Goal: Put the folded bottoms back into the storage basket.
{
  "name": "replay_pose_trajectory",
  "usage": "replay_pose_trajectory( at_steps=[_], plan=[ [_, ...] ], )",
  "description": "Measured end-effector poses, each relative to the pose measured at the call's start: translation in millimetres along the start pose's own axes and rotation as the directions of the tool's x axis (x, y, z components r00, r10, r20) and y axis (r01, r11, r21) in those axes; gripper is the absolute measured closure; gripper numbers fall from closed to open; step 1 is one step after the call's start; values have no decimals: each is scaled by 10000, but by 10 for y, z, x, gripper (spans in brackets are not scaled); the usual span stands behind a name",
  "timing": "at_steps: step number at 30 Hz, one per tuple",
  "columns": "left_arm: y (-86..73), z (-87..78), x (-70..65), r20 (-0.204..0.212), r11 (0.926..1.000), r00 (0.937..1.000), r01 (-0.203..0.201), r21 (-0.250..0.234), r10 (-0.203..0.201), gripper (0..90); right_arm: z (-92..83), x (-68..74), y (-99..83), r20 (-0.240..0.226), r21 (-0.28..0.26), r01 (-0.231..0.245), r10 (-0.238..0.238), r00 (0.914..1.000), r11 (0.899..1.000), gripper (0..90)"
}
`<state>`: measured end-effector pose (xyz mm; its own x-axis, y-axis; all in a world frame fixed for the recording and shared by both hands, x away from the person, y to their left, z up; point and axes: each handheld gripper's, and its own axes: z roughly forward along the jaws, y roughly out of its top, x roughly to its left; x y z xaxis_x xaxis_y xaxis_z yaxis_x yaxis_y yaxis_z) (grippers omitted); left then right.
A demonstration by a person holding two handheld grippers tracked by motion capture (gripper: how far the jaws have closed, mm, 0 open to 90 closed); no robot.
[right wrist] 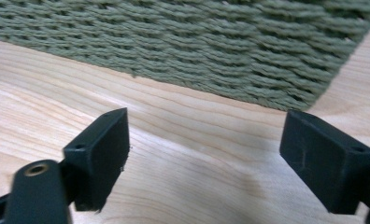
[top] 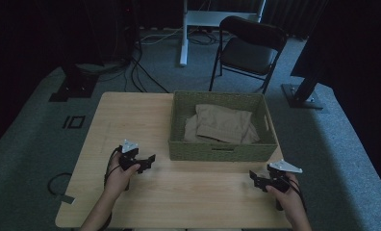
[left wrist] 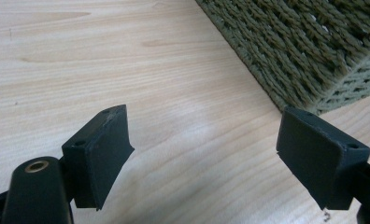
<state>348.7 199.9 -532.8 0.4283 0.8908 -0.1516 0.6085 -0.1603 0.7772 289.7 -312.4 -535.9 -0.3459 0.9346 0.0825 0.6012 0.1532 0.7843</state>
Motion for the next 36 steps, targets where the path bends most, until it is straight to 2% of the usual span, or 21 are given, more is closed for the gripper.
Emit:
replay_pose_trajectory(
  at_steps=[4, 9, 13, 18, 20, 22, 24, 25, 27, 31, 36],
  plan=[
    [-67, -43, 4, -294, 9999, 9995, -60, 145, 64, 180, 9, -19, -43, 401, 88, 10, -14, 9992, 10000, 148],
    [-169, -69, 12, -459, 9995, 9989, 50, 306, -36, 179, 27, -38, -101, 587, 340, -64, 44, 9983, 9994, 148],
    [-217, -99, 18, -739, 9998, 9973, -14, 196, 28, 179, 47, -41, -136, 732, 517, -122, 84, 9973, 9986, 148],
    [-294, -105, 29, -773, 9991, 9969, 166, 400, -135, 179, 88, -51, -177, 1050, 784, -190, 107, 9944, 9967, 146],
    [-303, -122, 24, -859, 9994, 9962, 173, 301, -147, 178, 92, -48, -174, 1201, 801, -226, 129, 9927, 9965, 145],
    [-315, -132, 12, -1054, 9988, 9944, 36, 486, 16, 178, 97, -39, -172, 1240, 843, -185, 79, 9923, 9963, 142],
    [-327, -131, 3, -1149, 9975, 9934, 97, 693, -17, 177, 101, -31, -171, 1301, 830, -247, 137, 9914, 9962, 141],
    [-332, -135, -1, -1261, 9975, 9920, 140, 692, -51, 177, 101, -28, -171, 1316, 831, -251, 140, 9912, 9962, 140],
    [-340, -140, -17, -1541, 9964, 9878, -99, 848, 229, 177, 102, -26, -172, 1334, 828, -270, 158, 9909, 9962, 140],
    [-353, -137, -59, -1967, 9941, 9791, -319, 1038, 519, 176, 102, -27, -172, 1339, 831, -274, 161, 9909, 9962, 139],
    [-365, -140, -96, -2251, 9947, 9740, -31, 1024, 262, 154, 103, -28, -172, 1345, 835, -280, 165, 9908, 9961, 135]
  ],
)
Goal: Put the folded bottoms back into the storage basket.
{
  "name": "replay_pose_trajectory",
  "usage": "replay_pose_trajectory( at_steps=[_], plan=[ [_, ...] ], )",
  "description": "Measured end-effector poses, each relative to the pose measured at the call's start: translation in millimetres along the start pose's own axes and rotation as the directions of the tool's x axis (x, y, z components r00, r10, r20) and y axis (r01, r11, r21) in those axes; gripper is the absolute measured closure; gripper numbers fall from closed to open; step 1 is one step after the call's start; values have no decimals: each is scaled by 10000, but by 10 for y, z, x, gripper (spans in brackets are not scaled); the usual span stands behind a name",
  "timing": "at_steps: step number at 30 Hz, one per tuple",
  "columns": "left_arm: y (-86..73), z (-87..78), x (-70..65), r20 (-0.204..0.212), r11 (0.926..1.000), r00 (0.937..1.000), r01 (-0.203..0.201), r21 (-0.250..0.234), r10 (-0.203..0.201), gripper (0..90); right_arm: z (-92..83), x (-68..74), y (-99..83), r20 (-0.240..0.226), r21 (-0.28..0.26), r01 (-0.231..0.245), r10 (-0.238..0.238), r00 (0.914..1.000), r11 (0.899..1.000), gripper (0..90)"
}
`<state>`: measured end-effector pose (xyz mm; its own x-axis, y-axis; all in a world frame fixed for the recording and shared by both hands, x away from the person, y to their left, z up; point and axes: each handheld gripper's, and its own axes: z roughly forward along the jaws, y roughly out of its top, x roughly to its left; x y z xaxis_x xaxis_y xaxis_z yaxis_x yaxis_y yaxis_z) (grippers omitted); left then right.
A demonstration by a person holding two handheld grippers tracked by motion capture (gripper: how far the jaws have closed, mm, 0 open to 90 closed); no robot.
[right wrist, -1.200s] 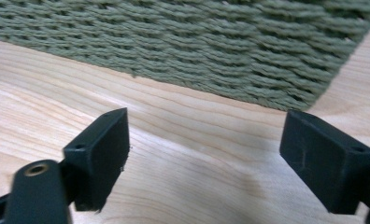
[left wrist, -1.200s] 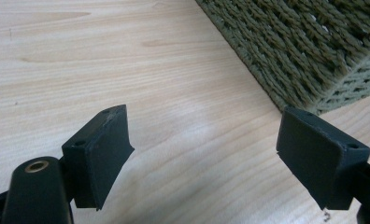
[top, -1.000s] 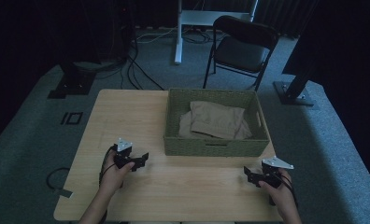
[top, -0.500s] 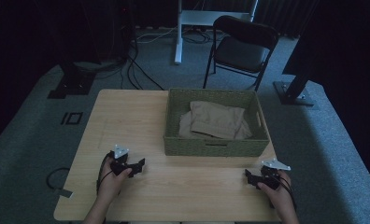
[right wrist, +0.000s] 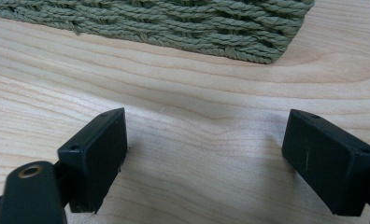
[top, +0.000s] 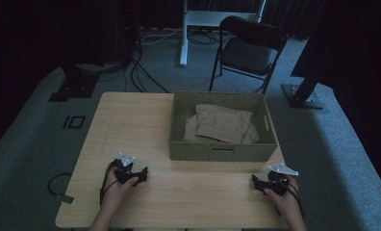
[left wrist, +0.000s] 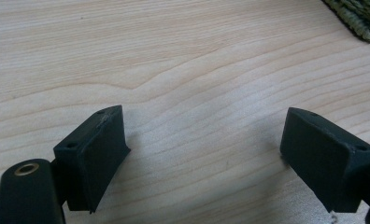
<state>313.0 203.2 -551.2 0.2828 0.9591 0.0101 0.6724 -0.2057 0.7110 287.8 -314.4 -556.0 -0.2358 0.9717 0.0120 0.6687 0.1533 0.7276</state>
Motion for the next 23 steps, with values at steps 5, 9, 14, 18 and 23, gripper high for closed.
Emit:
replay_pose_trajectory(
  at_steps=[5, 9, 14, 18, 23],
  plan=[
    [-10, -8, -38, -494, 9987, 9974, 519, -22, -519, 150, 3, 5, 0, 98, 24, -71, 71, 9999, 10000, 123],
    [-15, -14, -44, -681, 9976, 9953, 691, -33, -691, 151, 3, 5, 0, 98, 17, -75, 75, 9999, 10000, 123],
    [-16, -14, -46, -711, 9974, 9948, 724, -39, -725, 150, 3, 5, 0, 96, 16, -81, 81, 9999, 10000, 122],
    [-17, -14, -50, -801, 9967, 9935, 808, -51, -809, 150, 4, 5, 0, 86, 17, -71, 71, 9999, 10000, 120],
    [-18, -14, -50, -804, 9967, 9934, 813, -46, -814, 150, 4, 5, 0, 85, 18, -71, 70, 9999, 10000, 120]
  ],
)
